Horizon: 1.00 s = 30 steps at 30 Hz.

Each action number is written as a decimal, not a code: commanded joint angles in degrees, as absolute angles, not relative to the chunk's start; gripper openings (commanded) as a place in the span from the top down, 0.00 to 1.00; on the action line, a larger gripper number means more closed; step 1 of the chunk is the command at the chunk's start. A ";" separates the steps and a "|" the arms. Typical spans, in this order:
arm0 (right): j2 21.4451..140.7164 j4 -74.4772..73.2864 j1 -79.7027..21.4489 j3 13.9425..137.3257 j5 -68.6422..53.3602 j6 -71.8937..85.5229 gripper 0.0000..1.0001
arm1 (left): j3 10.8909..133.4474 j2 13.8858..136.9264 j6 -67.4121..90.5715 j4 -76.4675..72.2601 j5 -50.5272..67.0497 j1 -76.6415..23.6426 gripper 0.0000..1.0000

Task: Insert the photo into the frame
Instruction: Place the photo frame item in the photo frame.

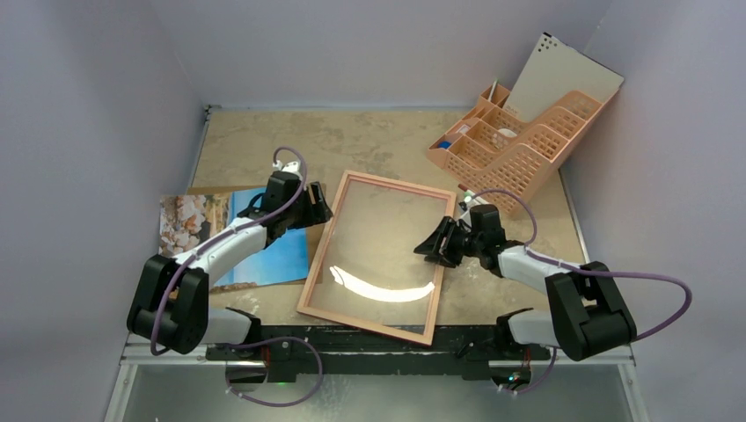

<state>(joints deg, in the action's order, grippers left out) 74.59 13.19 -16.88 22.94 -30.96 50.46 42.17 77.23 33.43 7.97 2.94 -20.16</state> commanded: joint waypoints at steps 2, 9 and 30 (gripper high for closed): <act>73.54 10.70 -17.22 25.49 -30.29 47.83 0.35 | 39.78 75.42 34.83 6.82 5.38 -19.69 0.34; 68.76 0.73 -17.14 28.20 -25.76 44.40 0.20 | 40.40 74.84 33.96 9.05 5.25 -19.69 0.34; 70.83 -0.71 -17.19 27.60 -25.95 45.32 0.44 | 40.17 75.17 33.95 8.05 6.39 -19.69 0.34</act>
<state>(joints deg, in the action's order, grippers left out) 69.54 -2.68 -16.97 27.11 -23.51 44.71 39.64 75.72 33.82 9.34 5.17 -20.01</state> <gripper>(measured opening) 0.574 0.663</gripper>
